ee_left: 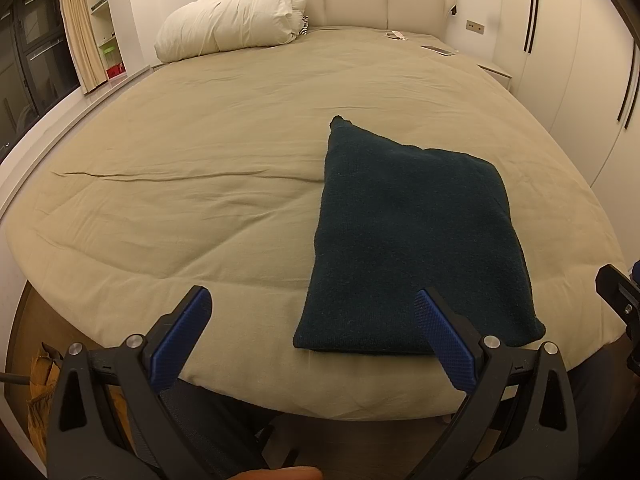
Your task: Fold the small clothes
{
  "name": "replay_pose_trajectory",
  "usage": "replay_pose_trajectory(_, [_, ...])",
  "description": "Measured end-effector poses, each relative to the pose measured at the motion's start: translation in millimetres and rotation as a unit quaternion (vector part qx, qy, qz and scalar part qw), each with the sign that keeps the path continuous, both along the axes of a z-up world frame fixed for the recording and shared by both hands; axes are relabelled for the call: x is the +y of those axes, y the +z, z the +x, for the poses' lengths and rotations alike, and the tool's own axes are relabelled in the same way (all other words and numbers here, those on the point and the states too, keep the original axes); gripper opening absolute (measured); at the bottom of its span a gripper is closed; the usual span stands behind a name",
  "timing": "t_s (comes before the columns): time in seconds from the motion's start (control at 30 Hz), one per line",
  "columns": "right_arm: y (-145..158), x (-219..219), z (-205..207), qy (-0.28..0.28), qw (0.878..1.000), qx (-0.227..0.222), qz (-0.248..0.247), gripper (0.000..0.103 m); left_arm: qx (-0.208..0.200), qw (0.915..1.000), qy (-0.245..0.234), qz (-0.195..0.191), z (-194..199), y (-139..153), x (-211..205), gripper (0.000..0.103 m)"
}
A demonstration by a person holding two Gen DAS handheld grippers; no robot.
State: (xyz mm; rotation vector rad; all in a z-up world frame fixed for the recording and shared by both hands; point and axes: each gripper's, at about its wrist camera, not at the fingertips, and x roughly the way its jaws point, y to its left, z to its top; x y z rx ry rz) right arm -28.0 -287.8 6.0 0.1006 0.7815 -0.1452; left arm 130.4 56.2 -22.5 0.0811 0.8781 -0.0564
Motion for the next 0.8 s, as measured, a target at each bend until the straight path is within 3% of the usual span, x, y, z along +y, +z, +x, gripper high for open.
replay_pose_trajectory(0.8, [0.6,-0.6,-0.6,0.0,1.0,0.0,0.0,0.103,0.001,1.0,0.002,0.0,0.9,-0.7,-0.2,0.103])
